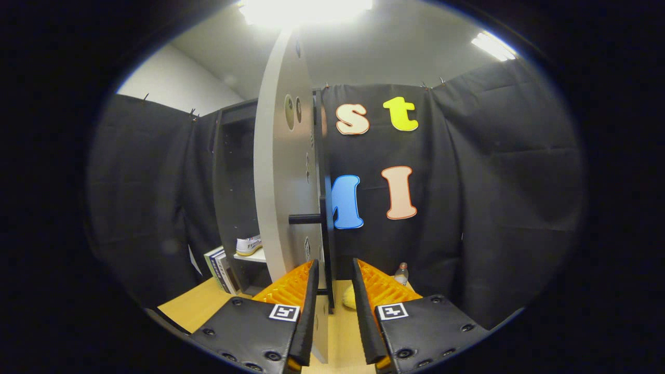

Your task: Open the shoe cabinet door, grab the shoes and put them into the shoe cabinet, then close the shoe cabinet door.

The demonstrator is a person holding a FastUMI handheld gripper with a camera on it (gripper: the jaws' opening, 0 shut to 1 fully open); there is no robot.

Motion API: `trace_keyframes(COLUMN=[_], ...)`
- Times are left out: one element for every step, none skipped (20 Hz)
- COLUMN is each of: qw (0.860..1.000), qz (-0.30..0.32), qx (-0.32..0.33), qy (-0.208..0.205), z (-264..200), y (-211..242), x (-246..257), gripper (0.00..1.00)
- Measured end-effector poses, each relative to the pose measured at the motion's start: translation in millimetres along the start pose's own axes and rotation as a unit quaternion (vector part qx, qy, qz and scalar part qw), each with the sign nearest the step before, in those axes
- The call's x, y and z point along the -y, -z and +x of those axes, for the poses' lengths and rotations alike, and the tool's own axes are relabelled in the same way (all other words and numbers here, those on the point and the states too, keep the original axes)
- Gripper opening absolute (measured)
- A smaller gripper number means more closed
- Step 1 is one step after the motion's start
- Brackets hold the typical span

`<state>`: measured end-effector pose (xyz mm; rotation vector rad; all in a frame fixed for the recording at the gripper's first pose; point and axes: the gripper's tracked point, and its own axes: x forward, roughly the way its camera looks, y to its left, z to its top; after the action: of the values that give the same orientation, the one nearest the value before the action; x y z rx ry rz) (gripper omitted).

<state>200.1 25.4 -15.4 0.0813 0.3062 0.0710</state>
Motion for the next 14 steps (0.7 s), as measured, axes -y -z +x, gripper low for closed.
trace_keyframes(qw=[1.000, 1.000, 1.000, 0.999, 0.999, 0.998, 0.996, 0.995, 0.993, 0.991, 0.990, 0.989, 0.988, 0.987], qz=[0.005, 0.007, 0.006, 0.005, 0.000, -0.007, -0.012, -0.014, -0.014, -0.015, -0.019, -0.023, -0.029, -0.034], qx=[0.003, 0.010, 0.017, 0.025, 0.033, 0.043, 0.053, 0.062, 0.068, 0.071, 0.070, 0.071, 0.069, 0.063], qy=[-0.002, -0.006, -0.016, -0.029, -0.042, -0.055, -0.065, -0.078, -0.094, -0.109, -0.122, -0.129, -0.136, -0.141], z=[-7, -14, -19, -25, -31, -37, -41, -43, -44, -42, -39, -37, -34, -28], y=[-4, -11, -17, -23, -28, -34, -41, -42, -44, -43, -40, -37, -31, -21], x=[-3, -5, -15, -26, -39, -52, -65, -78, -93, -108, -121, -131, -141, -150], gripper=[0.37, 0.41, 0.45, 0.50, 0.55, 0.61, 0.66, 0.72, 0.77, 0.83, 0.88, 0.94, 0.99, 0.99])
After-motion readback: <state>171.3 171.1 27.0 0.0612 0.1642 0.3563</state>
